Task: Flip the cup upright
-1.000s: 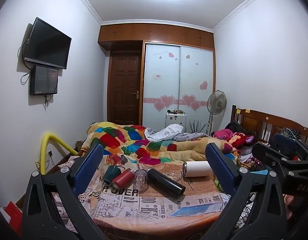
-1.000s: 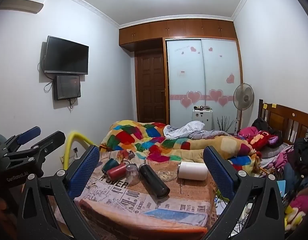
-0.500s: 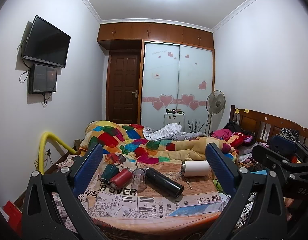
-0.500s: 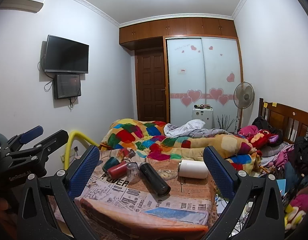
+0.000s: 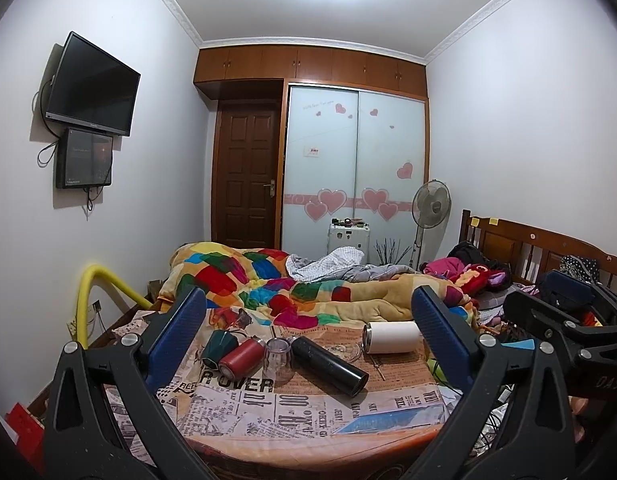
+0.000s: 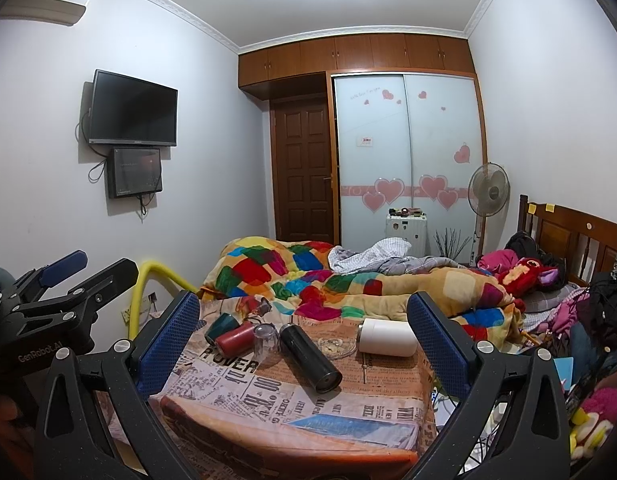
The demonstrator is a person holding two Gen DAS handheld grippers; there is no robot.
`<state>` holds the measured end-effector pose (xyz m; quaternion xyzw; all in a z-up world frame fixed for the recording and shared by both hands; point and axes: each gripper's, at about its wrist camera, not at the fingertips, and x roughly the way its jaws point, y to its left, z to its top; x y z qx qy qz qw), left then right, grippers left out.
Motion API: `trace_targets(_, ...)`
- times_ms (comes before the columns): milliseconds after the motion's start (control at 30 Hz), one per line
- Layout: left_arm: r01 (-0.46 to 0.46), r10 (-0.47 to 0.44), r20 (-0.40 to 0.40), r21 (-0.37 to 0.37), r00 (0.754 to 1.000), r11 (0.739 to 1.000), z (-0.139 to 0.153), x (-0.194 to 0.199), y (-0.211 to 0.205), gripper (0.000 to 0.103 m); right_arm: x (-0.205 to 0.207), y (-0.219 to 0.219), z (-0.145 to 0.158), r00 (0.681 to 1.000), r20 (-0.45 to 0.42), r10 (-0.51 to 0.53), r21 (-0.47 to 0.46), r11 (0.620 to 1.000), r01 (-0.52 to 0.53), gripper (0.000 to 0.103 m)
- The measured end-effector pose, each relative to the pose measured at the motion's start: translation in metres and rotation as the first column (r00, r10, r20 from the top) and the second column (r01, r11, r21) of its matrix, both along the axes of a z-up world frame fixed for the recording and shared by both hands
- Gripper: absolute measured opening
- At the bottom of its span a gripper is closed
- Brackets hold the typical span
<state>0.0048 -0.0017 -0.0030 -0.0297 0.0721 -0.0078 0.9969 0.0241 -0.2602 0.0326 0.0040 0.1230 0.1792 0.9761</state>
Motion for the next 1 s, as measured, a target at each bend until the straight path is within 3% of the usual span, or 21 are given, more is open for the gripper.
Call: trace_targets(1000,0.000,0.000,-0.004,-0.003,1.000,1.000,-0.0015,0.0020,0.0019,0.103,0.0015,0.0012,0.0005,1.000,-0.005,-0.002,-0.002,1.000,0.002,0.103)
